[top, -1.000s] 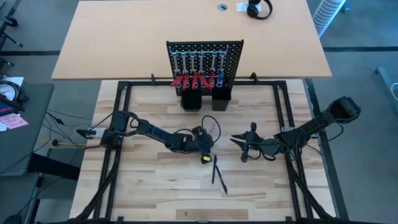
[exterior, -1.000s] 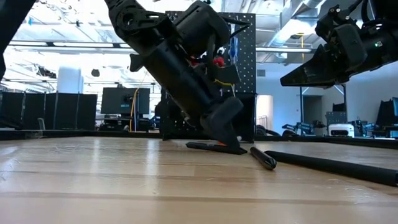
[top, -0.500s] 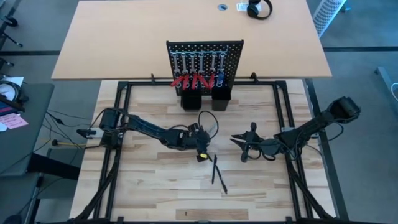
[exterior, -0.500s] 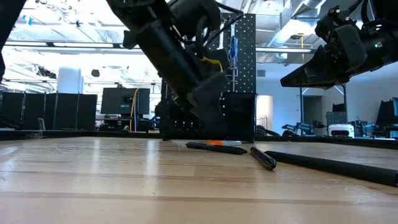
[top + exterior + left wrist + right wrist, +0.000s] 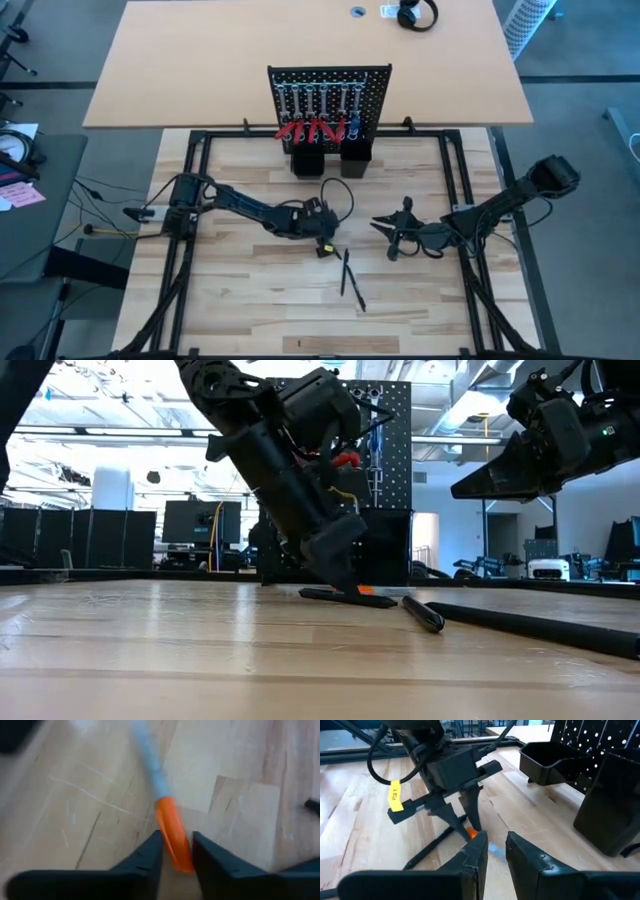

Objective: Hang tools onto peg board
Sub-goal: Put the orange pen into the black bin on the peg board

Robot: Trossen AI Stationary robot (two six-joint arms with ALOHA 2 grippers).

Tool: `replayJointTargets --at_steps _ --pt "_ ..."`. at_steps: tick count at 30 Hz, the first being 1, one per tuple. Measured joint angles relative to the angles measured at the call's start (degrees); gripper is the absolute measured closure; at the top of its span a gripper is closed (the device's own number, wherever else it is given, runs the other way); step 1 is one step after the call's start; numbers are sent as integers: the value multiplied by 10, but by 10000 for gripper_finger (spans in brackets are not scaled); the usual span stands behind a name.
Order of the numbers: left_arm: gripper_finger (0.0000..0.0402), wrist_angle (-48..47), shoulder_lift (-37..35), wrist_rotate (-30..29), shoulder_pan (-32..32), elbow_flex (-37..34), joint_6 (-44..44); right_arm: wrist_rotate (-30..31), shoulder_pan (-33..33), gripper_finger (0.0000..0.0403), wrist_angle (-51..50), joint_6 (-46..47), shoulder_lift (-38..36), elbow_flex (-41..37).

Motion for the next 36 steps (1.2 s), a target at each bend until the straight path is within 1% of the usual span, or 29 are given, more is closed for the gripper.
replayJointTargets --at_steps 1,3,4,7,8,12,14,16,19,21,24,26,29,33,36 --pt "331 -1 -1 4 0 0 18 0 0 321 0 2 0 0" --pt "374 -6 -1 11 -1 0 81 -8 0 321 0 18 0 0" --pt "383 -16 -1 7 -4 2 101 -23 -1 321 -1 22 0 0" --pt "382 -92 -1 -34 -18 25 136 -102 -10 321 4 1 14 2" --pt "381 -124 -1 -46 -23 36 148 -118 -14 321 2 -10 25 8" --pt "390 -221 2 -95 -47 77 186 -150 -28 312 7 -62 91 66" --pt "393 -245 2 -106 -58 100 213 -160 -38 293 -4 -95 131 101" --pt "393 -260 1 -123 -67 114 234 -168 -51 266 -24 -119 162 140" --pt "393 -262 1 -151 -82 116 260 -168 -82 218 -75 -124 197 194" --pt "393 -257 1 -168 -91 117 274 -171 -101 191 -110 -107 220 223" --pt "393 -255 1 -193 -104 118 286 -219 -127 170 -122 -101 255 253" --pt "394 -253 1 -198 -110 118 290 -247 -140 169 -121 -101 278 268" --pt "394 -244 1 -204 -117 118 296 -276 -155 184 -122 -101 308 287" --pt "395 -227 1 -220 -122 118 315 -325 -169 218 -121 -90 341 312" --pt "398 -223 1 -221 -123 118 324 -340 -175 250 -121 -86 359 321"
